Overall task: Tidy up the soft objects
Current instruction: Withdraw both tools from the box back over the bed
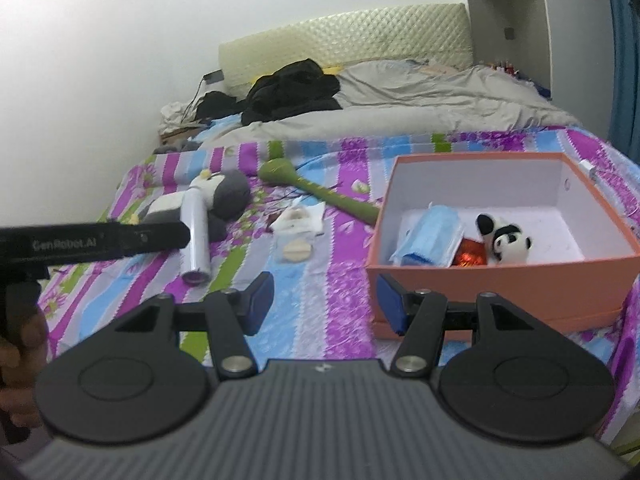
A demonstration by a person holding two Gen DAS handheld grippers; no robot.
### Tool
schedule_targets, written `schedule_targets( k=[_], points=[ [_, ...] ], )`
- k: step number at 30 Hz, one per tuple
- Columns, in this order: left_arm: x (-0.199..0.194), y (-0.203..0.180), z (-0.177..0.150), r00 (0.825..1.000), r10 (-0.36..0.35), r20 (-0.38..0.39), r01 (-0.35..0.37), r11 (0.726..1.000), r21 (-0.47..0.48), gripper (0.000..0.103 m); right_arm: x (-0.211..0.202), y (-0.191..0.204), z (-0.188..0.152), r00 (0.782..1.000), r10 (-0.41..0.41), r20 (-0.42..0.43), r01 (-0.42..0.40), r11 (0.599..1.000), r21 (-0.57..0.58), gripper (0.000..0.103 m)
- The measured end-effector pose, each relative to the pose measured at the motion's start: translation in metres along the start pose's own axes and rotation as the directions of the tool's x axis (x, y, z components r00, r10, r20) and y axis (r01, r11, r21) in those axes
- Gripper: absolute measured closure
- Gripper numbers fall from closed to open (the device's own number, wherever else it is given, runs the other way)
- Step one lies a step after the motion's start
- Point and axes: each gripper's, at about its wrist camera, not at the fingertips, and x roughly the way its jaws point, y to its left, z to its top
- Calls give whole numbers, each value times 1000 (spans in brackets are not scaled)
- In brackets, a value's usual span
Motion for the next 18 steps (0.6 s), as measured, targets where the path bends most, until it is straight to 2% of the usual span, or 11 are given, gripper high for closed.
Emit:
schedule_targets(
  k=[5, 9, 15, 18],
  points=[
    [-7, 17, -19, 999, 32, -17, -32, 999, -37, 50, 4, 14, -11, 1000, 14, -12, -14, 1000, -23, 44],
    [-3, 38, -28, 999, 28, -47, -32, 995, -94, 50, 12, 25, -20, 999, 25, -27, -26, 999, -45, 44],
    [23, 60, -26, 995, 68, -67, -73, 994, -77, 50, 39, 30, -24, 997, 41, -62, -44, 998, -44, 44],
    [45, 72, -24, 995, 66, -79, -74, 992, -101, 50, 51, 34, -25, 996, 54, -66, -58, 997, -55, 44]
  ],
)
